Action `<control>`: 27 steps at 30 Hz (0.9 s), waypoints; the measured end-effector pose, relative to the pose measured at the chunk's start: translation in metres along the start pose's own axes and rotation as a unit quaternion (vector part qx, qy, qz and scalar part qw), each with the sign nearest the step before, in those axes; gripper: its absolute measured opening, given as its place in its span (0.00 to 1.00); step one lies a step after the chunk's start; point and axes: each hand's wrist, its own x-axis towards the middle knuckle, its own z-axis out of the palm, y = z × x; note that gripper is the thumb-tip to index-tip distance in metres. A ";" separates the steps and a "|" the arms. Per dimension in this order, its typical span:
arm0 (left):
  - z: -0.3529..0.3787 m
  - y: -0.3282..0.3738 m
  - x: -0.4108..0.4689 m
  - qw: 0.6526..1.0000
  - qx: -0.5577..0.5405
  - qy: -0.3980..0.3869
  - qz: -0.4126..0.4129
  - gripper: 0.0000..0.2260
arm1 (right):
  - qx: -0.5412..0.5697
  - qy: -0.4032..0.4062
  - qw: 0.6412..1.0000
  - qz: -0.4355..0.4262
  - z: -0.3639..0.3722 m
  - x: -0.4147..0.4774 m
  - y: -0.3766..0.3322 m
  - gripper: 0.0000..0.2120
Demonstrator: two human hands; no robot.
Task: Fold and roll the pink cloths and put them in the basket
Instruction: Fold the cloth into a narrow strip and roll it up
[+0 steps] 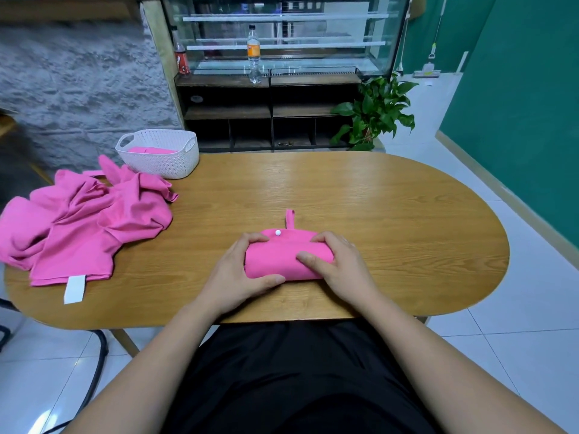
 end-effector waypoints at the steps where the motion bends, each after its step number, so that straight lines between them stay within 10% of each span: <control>1: 0.001 0.000 0.000 1.000 0.003 0.000 -0.004 0.33 | 0.006 0.002 1.000 0.017 0.000 0.001 -0.001 0.20; 12: 0.008 -0.002 0.013 0.999 -0.005 0.044 -0.027 0.23 | -0.132 -0.012 0.988 -0.080 -0.008 0.002 -0.002 0.23; 18: 0.007 0.000 0.014 0.993 0.053 0.073 -0.070 0.33 | -0.155 -0.101 0.981 -0.059 -0.013 -0.001 -0.008 0.42; 27: 0.010 -0.005 0.007 0.996 0.052 0.039 0.059 0.44 | -0.055 -0.106 0.992 0.035 -0.019 0.008 -0.011 0.32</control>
